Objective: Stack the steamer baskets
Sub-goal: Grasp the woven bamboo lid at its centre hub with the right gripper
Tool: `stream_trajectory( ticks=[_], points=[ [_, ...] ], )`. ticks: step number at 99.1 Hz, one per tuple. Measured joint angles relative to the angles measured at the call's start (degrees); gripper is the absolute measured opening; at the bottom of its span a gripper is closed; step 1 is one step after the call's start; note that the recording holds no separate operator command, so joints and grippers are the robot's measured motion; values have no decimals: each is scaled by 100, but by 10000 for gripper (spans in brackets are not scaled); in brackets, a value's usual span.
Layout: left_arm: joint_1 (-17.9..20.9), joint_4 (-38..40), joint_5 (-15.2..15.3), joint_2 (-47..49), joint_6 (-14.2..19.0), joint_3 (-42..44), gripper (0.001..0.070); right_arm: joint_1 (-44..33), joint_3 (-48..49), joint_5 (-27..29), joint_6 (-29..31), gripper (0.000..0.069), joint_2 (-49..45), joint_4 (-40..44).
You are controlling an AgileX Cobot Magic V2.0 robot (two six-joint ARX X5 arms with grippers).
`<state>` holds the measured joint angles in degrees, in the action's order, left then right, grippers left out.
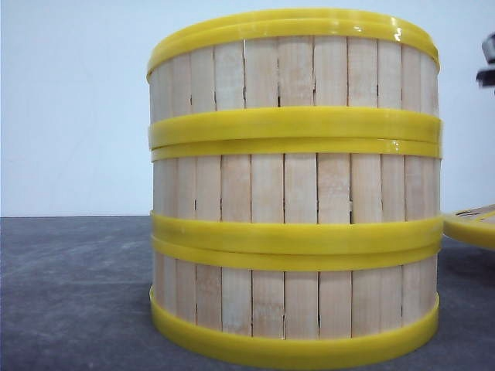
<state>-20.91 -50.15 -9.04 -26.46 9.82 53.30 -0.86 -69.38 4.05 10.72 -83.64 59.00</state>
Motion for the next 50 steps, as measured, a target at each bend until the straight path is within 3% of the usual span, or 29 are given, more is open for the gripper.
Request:
stream_trajectory(
  ticks=[50],
  points=[
    [0,-9,0,0,0,0,427,-33,0,-129,-26,167,-557,-201]
  ],
)
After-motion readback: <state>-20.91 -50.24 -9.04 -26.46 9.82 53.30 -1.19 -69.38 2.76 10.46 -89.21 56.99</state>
